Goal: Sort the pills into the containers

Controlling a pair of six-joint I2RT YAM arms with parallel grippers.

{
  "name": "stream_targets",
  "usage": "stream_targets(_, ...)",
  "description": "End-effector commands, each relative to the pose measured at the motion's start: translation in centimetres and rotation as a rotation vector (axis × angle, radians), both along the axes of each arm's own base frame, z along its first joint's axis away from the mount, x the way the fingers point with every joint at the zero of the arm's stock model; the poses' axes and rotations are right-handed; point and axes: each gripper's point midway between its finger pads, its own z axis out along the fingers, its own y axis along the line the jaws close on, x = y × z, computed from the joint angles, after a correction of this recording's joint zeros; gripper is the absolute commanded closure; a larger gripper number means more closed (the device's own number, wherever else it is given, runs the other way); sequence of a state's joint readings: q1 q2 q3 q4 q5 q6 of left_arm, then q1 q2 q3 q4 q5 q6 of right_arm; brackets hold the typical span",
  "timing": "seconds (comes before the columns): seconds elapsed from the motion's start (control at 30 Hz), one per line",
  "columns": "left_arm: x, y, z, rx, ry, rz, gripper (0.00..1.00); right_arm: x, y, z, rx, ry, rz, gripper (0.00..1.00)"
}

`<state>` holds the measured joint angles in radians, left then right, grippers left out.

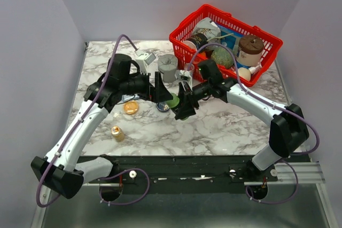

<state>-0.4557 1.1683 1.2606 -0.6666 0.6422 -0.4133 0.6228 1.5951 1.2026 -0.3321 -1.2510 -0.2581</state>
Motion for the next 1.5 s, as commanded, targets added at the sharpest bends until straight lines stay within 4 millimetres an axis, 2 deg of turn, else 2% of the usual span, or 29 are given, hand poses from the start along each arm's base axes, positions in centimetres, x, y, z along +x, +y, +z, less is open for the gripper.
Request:
stream_targets(0.0, -0.7, 0.7, 2.5, -0.070, -0.056, 0.029, 0.01, -0.4, 0.0, 1.5, 0.061, -0.034, 0.036, 0.81)
stream_targets(0.13, -1.3, 1.1, 3.0, -0.112, -0.058, 0.064, 0.01, 0.1, -0.1, 1.3, 0.045, -0.089, 0.008, 0.81)
stream_targets(0.2, -1.2, 1.9, 3.4, -0.133, -0.101, 0.137, 0.01, 0.3, -0.2, 1.3, 0.030, -0.116, -0.008, 0.81)
stream_targets(0.27, -0.8, 2.3, 4.6, -0.201, -0.146, 0.203, 0.01, 1.0, -0.4, 1.3, 0.019, -0.184, -0.039, 0.81)
stream_targets(0.3, -0.8, 3.0, 4.1, -0.219, -0.165, 0.260, 0.01, 1.1, -0.5, 1.3, 0.007, -0.202, -0.051, 0.81)
stream_targets(0.37, -0.4, 3.7, 4.9, -0.289, -0.180, 0.343, 0.01, 2.0, -0.8, 1.4, -0.012, -0.284, -0.095, 0.81)
stream_targets(0.4, 0.2, 4.3, 4.1, -0.293, -0.168, 0.407, 0.01, 2.3, -1.0, 1.3, -0.023, -0.305, -0.109, 0.81)
stream_targets(0.43, 0.1, 4.8, 4.7, -0.322, -0.182, 0.437, 0.01, 3.0, -1.1, 1.0, -0.045, -0.353, -0.139, 0.81)
stream_targets(0.5, 0.3, 4.9, 4.4, -0.349, -0.125, 0.482, 0.01, 3.7, -1.5, 1.2, -0.061, -0.405, -0.174, 0.81)
stream_targets(0.63, 1.1, 3.9, 2.8, -0.365, 0.060, 0.521, 0.01, 5.5, -2.2, 0.8, -0.113, -0.499, -0.259, 0.81)
stream_targets(0.8, 2.3, 2.9, 3.5, -0.436, 0.106, 0.530, 0.01, 6.6, -2.7, 0.8, -0.140, -0.557, -0.305, 0.81)
stream_targets(1.0, 3.8, 2.4, 1.2, -0.308, 0.139, 0.621, 0.01, 7.3, -2.9, 0.6, -0.161, -0.581, -0.327, 0.81)
stream_targets(1.03, 3.8, 1.8, 1.1, -0.285, 0.158, 0.623, 0.01, 7.3, -3.0, 0.6, -0.161, -0.584, -0.328, 0.81)
stream_targets(1.1, 4.2, 2.1, 0.0, -0.220, 0.182, 0.687, 0.01, 7.3, -3.0, 0.5, -0.164, -0.586, -0.327, 0.81)
stream_targets(1.13, 4.0, 1.6, -0.4, -0.178, 0.204, 0.694, 0.01, 7.4, -3.0, 0.4, -0.166, -0.584, -0.330, 0.81)
stream_targets(1.27, 4.2, 0.6, -0.3, -0.146, 0.217, 0.726, 0.01, 7.4, -3.0, 0.2, -0.169, -0.584, -0.327, 0.82)
stream_targets(1.47, 4.3, -0.5, 1.1, -0.160, 0.204, 0.721, 0.01, 7.4, -3.0, 0.2, -0.171, -0.586, -0.329, 0.81)
